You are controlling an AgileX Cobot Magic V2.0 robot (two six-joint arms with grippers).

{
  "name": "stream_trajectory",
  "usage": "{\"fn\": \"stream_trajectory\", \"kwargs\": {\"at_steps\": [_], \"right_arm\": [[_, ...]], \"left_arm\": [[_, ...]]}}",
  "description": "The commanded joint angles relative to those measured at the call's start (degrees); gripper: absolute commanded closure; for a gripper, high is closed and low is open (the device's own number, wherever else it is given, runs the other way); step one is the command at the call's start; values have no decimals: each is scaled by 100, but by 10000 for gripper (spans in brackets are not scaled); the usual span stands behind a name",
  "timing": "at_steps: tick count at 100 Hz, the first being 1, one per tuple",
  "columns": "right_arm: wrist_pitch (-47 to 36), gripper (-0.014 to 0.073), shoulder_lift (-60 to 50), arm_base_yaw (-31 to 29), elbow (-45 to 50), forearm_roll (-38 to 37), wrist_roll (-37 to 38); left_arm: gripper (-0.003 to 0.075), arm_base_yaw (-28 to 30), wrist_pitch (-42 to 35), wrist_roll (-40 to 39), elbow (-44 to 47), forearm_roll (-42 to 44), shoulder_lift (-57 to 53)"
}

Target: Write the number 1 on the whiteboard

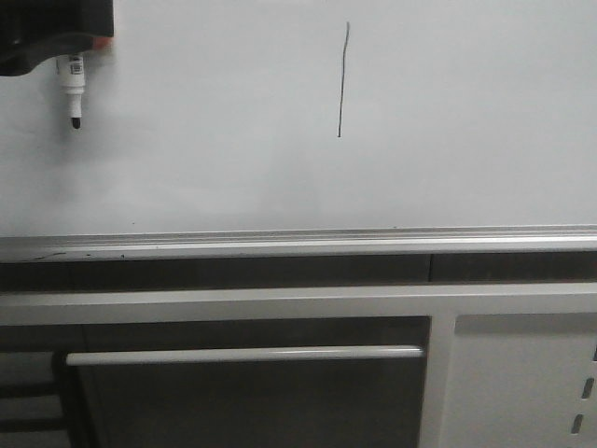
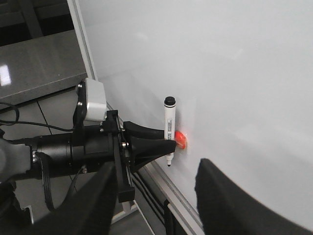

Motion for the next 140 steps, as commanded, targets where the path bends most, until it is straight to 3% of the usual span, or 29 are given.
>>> {"fn": "stream_trajectory", "kwargs": {"at_steps": [1,33,62,101,125,140], "right_arm": [[-277,260,-58,-17,-144,206,-20],[-277,260,-58,-17,-144,206,-20],[-266,260,-58,-17,-144,206,-20],[-254,260,-58,-17,-144,206,-20],[-254,260,-58,-17,-144,206,-20],[-254,260,-58,-17,-144,206,-20]], "left_arm": [[740,53,-649,-66,-167,74,11],[731,53,-604,-43,-167,74,11],[475,53,-592,-31,-167,74,11],[461,53,-617,-31,-167,75,11],[297,53,-386,-31,-167,52,-2],[288,53,-202,-31,-167,52,-155]]}}
